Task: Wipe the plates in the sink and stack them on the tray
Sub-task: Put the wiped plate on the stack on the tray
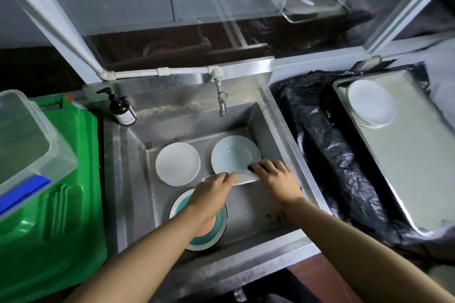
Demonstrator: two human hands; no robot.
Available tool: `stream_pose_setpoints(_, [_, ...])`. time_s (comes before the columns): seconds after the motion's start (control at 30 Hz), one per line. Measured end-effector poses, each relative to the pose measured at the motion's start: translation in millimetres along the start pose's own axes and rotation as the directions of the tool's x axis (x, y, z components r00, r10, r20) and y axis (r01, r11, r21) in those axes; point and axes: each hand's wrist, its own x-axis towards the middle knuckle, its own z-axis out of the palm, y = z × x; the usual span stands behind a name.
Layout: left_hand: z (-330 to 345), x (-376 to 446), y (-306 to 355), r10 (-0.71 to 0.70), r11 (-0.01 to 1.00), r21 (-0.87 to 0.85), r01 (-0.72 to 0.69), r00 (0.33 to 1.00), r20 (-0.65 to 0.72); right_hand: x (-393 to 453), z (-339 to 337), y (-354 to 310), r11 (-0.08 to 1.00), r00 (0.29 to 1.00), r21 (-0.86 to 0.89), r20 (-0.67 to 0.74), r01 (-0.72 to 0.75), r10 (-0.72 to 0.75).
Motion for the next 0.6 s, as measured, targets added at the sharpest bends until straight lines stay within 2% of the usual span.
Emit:
stream_pose_setpoints(0.1, [-19.0,22.7,16.4,-0.013,0.998,0.064,0.01,0.999,0.043,4.8,-19.5,22.2,1.0,0.999,0.002,-0.029,-0.025,0.025])
stream_pose_setpoints(0.17, [-29.2,38.7,30.4,-0.035,0.999,0.035,0.032,0.997,0.074,7.3,-32.6,39.3,0.998,0.997,0.014,-0.042,-0.06,0.061])
stream_pose_setpoints(0.3, [-38.5,77.2,62.7,-0.08,0.994,-0.069,0.08,0.997,-0.002,9.5,-58.0,87.7,0.989,0.989,-0.002,-0.015,-0.149,0.149])
stream_pose_setpoints(0.4, [-47.1,112.2,96.2,-0.078,0.994,-0.078,0.073,0.995,-0.058,7.8,-74.2,136.0,0.983,0.982,-0.02,-0.052,-0.181,0.18])
stream_pose_setpoints(0.6, [-51.6,195.2,186.0,-0.078,0.993,-0.095,0.072,0.995,-0.063,-1.9,-97.3,252.7,0.975,0.975,-0.067,-0.082,-0.212,0.207])
